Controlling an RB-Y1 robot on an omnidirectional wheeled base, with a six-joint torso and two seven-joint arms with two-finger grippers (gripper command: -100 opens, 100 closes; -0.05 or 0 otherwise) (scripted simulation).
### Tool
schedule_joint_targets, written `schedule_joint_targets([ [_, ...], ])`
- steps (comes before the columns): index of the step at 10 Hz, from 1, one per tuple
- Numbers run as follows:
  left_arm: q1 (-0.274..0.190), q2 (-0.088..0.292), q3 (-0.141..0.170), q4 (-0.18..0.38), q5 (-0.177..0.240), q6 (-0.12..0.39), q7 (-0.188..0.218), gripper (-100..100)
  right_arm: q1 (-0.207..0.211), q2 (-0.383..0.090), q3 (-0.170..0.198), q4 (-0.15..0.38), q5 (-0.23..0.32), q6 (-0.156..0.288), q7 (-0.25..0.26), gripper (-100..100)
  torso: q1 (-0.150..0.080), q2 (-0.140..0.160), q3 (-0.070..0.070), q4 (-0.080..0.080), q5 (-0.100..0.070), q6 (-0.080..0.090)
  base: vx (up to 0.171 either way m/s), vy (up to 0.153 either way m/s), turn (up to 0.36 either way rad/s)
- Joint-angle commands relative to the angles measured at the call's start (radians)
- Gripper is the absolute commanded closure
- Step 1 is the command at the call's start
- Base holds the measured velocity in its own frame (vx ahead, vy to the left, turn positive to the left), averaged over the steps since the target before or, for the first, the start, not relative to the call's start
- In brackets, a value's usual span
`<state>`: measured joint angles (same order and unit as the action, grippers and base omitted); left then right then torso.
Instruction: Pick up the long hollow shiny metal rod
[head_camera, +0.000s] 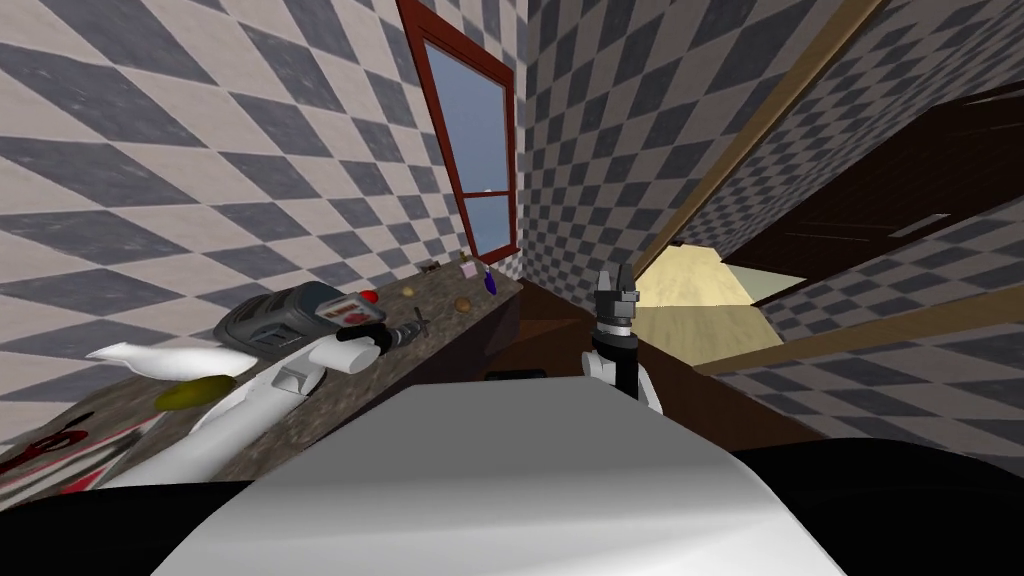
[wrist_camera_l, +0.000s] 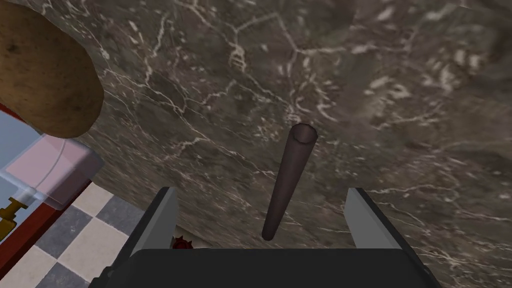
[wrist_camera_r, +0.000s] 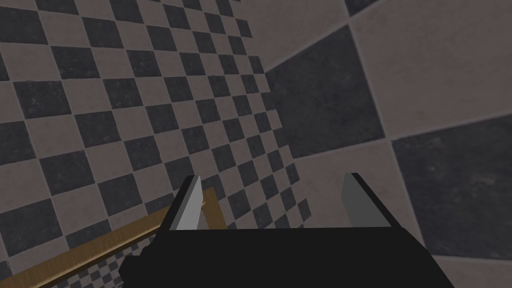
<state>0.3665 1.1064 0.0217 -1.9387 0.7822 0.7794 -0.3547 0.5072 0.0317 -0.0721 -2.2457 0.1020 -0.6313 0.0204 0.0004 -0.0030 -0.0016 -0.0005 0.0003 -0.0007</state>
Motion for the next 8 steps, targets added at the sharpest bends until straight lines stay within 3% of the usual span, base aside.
schedule_joint_targets([
  [1,0.003,0.050,-0.007,0.036,0.050,0.035,-0.021,-100,0.000,0.000,0.000,0.000,0.000,0.000,0.000,0,0.000,0.000,0.000,0.000,0.000,0.000,0.040,0.009,-0.192],
  [2,0.003,0.051,-0.007,0.036,0.054,0.035,-0.021,-100,0.000,0.000,0.000,0.000,0.000,0.000,0.000,0,0.000,-0.001,0.000,0.000,0.000,0.001,0.035,0.012,-0.084],
  [3,0.005,0.087,-0.016,0.063,0.091,0.066,-0.035,-100,0.000,0.000,0.000,0.000,0.000,0.000,0.000,0,0.000,0.000,0.000,0.000,0.000,0.000,0.035,0.009,-0.163],
  [4,0.005,0.087,-0.016,0.063,0.091,0.066,-0.035,-100,0.000,0.000,0.000,0.000,0.000,0.000,0.000,0,0.000,-0.001,0.000,0.000,0.000,0.001,0.030,0.016,-0.080],
  [6,0.010,0.155,-0.035,0.115,0.161,0.122,-0.060,-100,0.000,0.000,0.000,0.000,0.000,0.000,0.000,0,0.000,-0.001,0.000,0.000,0.000,0.000,0.054,0.016,-0.216],
  [7,0.010,0.155,-0.035,0.115,0.161,0.122,-0.060,-100,0.000,0.000,0.000,0.000,0.000,0.000,0.000,0,0.001,-0.002,-0.001,0.000,0.000,0.001,0.050,0.025,-0.082],
  [8,0.012,0.187,-0.046,0.140,0.194,0.146,-0.071,-100,0.000,0.000,0.000,0.000,0.000,0.000,0.000,0,0.001,-0.002,-0.001,0.000,0.000,0.000,0.049,0.020,-0.124],
])
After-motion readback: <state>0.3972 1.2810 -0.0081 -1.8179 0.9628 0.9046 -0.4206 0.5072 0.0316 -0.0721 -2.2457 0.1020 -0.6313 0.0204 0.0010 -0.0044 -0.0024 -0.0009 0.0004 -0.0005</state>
